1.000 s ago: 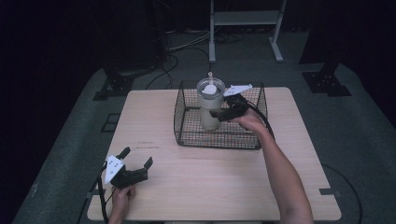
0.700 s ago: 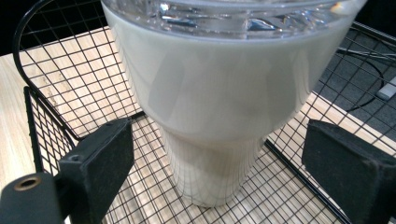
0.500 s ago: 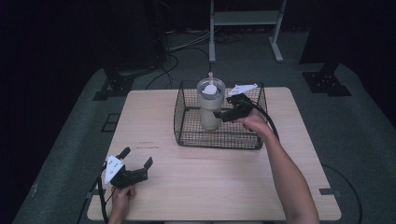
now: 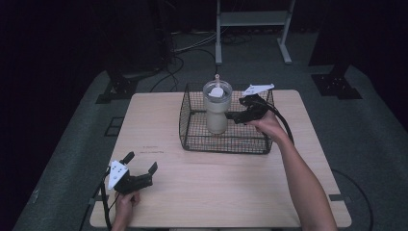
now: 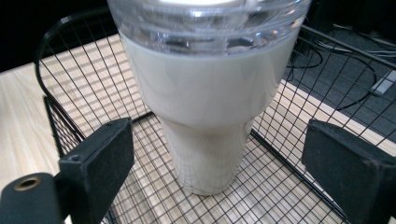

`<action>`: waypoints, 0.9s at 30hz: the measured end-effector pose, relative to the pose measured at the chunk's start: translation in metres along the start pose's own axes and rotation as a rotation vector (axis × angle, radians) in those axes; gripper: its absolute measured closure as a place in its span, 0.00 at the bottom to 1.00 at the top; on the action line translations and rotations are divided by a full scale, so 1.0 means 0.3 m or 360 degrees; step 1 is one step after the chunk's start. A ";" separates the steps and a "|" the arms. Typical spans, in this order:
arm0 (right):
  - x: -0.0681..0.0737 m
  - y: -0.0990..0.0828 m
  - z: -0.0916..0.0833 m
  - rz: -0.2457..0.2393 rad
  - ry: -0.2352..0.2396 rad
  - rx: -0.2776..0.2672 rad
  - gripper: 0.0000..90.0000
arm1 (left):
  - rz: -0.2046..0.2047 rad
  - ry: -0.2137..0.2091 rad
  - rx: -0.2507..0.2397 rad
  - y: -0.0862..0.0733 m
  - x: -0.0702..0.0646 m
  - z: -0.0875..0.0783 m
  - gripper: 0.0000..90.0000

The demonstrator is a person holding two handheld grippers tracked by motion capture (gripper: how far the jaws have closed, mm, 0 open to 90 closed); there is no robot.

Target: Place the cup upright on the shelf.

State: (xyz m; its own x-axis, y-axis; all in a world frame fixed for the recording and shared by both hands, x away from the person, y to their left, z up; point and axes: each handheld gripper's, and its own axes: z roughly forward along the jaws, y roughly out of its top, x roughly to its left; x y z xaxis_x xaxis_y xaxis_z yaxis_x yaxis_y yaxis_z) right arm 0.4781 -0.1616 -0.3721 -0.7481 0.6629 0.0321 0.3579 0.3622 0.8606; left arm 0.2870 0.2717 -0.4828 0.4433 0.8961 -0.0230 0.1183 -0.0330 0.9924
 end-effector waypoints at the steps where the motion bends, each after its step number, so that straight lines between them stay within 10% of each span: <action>1: 0.001 0.003 -0.005 0.0013 0.0001 -0.0006 0.10 | 0.0000 0.0000 -0.0001 0.000 0.000 0.000 0.00; 5: 0.032 0.040 -0.031 0.0099 0.0030 -0.0076 0.10 | 0.0001 -0.0001 -0.0001 0.000 0.000 0.000 0.00; 27: 0.109 0.000 -0.181 -0.0018 0.0051 -0.0022 0.10 | 0.0004 -0.0003 0.0000 0.000 -0.001 0.000 0.00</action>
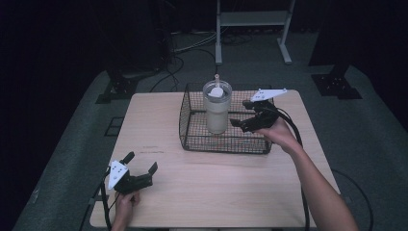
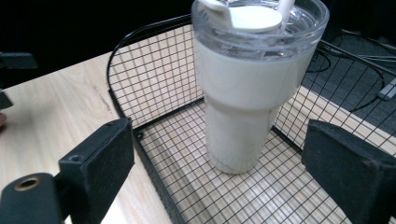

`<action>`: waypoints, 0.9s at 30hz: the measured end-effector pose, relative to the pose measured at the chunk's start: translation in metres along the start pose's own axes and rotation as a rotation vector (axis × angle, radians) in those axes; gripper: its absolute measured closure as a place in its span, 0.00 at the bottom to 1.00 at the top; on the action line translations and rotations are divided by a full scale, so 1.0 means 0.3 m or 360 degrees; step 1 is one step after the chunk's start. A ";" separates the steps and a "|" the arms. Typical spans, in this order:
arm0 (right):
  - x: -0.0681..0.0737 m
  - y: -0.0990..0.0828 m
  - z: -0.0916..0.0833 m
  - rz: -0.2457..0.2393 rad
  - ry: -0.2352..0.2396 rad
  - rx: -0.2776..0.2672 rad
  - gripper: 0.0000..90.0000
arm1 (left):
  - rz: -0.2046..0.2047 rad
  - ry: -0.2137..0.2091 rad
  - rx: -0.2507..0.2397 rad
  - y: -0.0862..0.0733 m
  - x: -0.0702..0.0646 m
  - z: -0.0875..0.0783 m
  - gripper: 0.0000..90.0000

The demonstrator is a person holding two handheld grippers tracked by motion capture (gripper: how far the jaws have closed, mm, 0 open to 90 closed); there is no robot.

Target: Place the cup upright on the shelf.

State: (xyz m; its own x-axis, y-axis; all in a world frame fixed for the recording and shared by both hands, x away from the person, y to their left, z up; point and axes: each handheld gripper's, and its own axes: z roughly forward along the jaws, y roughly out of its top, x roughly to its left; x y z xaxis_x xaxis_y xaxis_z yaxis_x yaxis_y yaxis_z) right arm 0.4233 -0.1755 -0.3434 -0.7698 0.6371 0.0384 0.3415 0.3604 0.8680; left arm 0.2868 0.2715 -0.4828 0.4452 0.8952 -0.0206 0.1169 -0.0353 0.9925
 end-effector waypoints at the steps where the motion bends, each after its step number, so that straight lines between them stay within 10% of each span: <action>1: 0.002 -0.005 -0.006 -0.0003 0.0003 0.0000 0.10 | 0.0001 -0.0001 -0.0001 0.000 -0.001 0.000 0.00; 27: 0.069 -0.175 -0.108 0.0015 0.0027 0.0046 0.10 | -0.0002 0.0000 -0.0005 0.000 -0.002 0.001 0.00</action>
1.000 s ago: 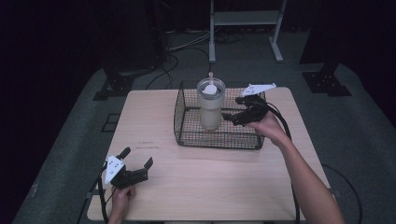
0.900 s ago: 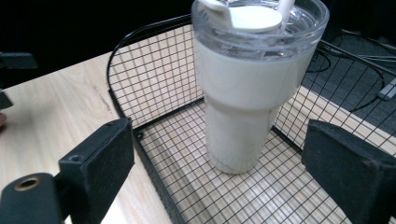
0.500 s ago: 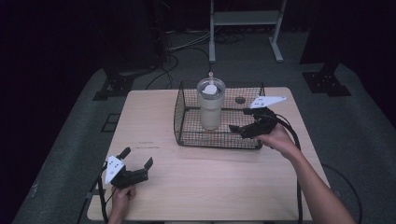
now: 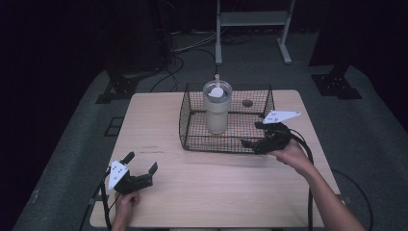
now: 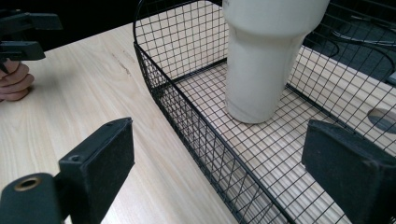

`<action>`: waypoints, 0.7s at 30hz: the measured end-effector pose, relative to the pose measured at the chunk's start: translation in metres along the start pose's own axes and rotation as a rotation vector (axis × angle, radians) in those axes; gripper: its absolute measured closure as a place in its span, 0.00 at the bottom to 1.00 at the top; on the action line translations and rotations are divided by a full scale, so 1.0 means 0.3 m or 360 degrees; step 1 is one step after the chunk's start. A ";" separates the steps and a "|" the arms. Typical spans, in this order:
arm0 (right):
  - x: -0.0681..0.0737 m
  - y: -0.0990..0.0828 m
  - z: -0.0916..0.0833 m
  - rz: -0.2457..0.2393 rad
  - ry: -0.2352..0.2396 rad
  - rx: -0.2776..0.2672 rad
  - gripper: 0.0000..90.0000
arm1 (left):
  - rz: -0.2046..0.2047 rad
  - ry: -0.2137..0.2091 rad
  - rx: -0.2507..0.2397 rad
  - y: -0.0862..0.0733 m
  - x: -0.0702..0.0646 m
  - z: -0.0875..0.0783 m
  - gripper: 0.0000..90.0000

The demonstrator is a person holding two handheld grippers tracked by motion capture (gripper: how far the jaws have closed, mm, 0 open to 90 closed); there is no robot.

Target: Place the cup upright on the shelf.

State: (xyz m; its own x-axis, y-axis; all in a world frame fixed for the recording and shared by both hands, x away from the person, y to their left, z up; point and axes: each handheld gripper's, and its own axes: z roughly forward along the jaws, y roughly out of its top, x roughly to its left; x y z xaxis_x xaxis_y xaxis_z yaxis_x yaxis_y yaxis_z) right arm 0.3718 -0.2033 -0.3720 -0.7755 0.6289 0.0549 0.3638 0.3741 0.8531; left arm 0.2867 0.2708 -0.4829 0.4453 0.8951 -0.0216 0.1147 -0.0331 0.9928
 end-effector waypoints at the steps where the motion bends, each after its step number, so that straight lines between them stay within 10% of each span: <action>1: 0.001 -0.005 -0.003 0.0002 -0.0001 -0.0003 0.10 | 0.0003 0.0001 0.0004 0.000 0.001 -0.001 0.00; 21: 0.031 -0.115 -0.044 0.0032 0.0019 -0.0010 0.10 | 0.0000 -0.0001 0.0001 0.000 0.000 -0.001 0.00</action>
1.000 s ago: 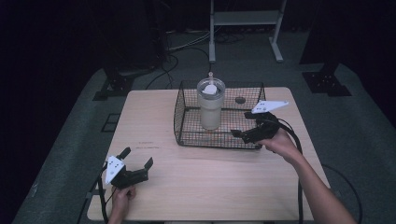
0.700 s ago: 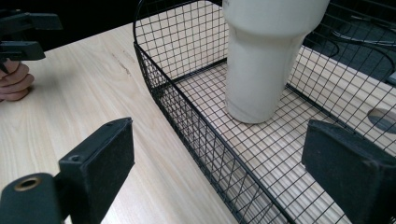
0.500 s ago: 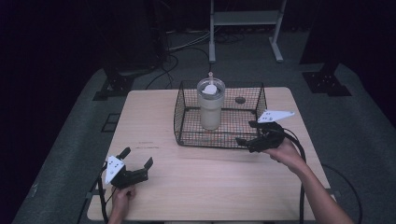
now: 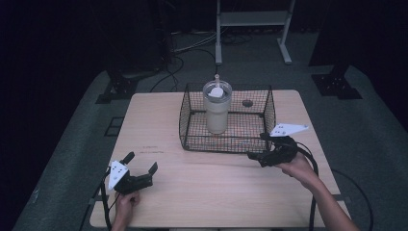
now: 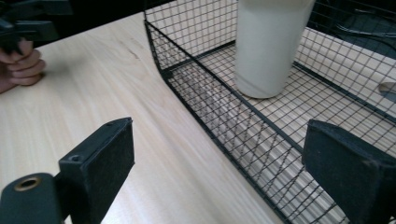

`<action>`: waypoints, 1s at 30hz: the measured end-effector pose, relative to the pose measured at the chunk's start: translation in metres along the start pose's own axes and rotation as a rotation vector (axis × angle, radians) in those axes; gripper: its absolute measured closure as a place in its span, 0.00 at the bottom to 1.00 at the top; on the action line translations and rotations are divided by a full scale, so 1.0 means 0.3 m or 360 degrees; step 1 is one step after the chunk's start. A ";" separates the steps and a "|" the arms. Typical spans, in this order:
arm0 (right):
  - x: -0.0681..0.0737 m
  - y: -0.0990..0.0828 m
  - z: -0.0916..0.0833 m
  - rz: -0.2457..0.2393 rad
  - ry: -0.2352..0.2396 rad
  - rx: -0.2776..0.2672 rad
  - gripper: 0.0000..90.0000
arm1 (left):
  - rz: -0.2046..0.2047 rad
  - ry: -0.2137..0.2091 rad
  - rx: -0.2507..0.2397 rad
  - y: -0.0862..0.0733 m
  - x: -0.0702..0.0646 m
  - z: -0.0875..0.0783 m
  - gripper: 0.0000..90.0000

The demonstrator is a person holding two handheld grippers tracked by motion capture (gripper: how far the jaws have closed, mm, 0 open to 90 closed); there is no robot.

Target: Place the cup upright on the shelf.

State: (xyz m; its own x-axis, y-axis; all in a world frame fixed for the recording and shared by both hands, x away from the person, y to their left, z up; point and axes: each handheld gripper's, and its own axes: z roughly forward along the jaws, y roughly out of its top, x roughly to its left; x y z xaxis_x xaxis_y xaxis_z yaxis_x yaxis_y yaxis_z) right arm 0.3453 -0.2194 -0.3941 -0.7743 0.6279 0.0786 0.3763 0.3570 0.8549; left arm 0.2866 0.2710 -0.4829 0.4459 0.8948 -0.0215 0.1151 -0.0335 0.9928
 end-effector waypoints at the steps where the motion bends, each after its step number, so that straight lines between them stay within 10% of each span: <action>1: 0.004 -0.005 -0.003 -0.0005 0.0004 -0.0002 0.10 | 0.0004 -0.0001 0.0003 0.000 0.000 0.000 0.00; 30: -0.017 -0.237 -0.099 0.0099 -0.0125 -0.0028 0.10 | 0.0025 -0.0002 0.0009 0.000 -0.002 -0.002 0.00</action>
State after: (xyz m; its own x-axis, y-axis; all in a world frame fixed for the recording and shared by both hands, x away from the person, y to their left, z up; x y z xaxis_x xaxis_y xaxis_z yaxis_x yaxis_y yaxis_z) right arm 0.3071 -0.2686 -0.4401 -0.7071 0.7011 0.0920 0.4129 0.3037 0.8586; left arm 0.2858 0.2706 -0.4827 0.4488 0.8936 -0.0063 0.1130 -0.0497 0.9923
